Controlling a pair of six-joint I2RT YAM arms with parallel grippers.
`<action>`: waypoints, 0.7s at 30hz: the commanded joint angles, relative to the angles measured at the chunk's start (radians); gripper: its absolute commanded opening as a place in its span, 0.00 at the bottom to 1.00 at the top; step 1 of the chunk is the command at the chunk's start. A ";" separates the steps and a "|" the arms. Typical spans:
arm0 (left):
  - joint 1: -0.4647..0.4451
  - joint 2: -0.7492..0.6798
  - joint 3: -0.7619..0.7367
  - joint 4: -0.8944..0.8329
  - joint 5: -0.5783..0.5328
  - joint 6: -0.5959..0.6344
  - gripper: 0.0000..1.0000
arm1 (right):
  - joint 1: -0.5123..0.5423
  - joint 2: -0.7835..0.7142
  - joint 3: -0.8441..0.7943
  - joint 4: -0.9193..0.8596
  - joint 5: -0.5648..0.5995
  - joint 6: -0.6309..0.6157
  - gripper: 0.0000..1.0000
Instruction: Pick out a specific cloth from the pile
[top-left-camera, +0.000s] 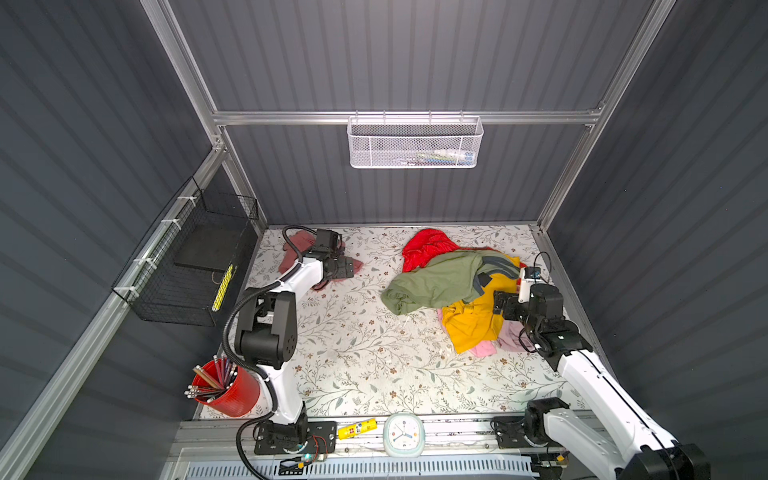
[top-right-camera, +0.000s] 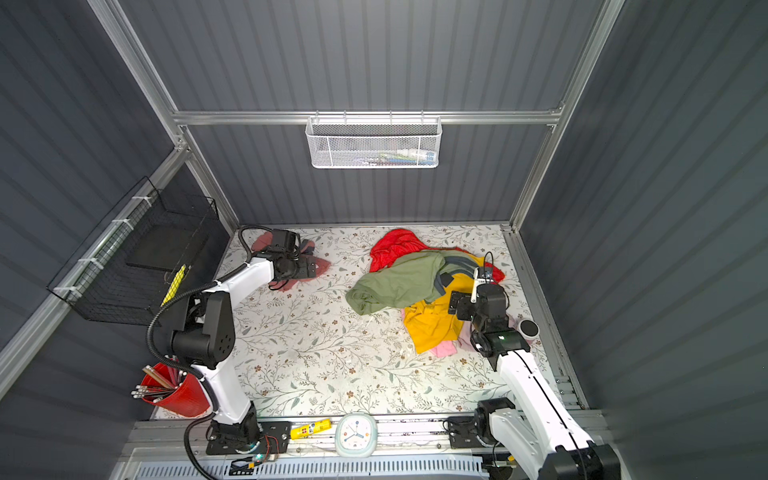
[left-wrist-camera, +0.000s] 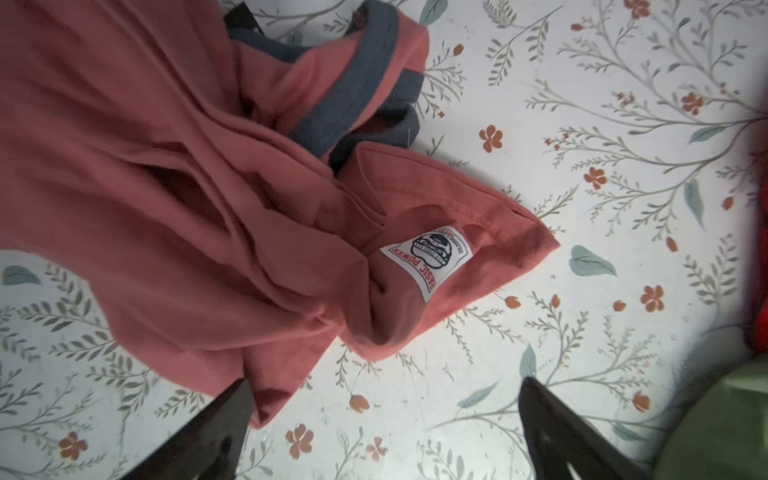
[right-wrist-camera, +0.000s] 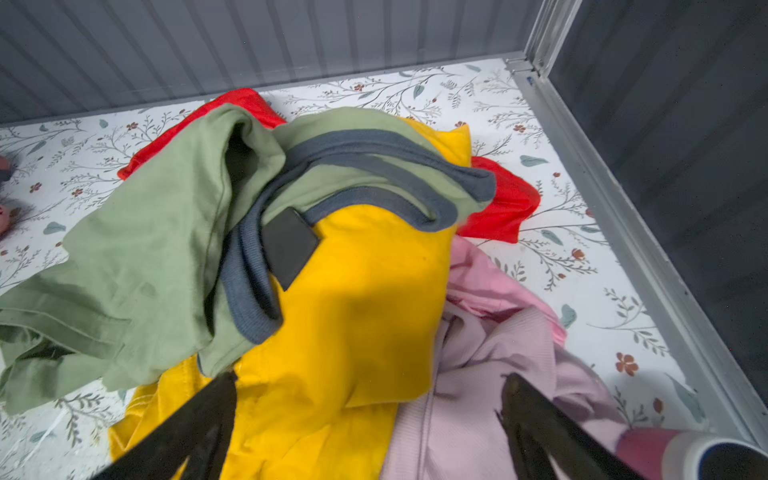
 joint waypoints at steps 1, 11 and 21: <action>-0.008 -0.065 -0.054 0.056 -0.010 -0.017 1.00 | -0.023 -0.015 -0.051 0.167 0.061 -0.051 0.99; -0.009 -0.205 -0.229 0.130 -0.140 -0.008 1.00 | -0.078 0.158 -0.226 0.654 0.084 -0.096 0.99; -0.009 -0.336 -0.409 0.267 -0.253 -0.015 1.00 | -0.093 0.489 -0.210 1.005 0.093 -0.116 0.99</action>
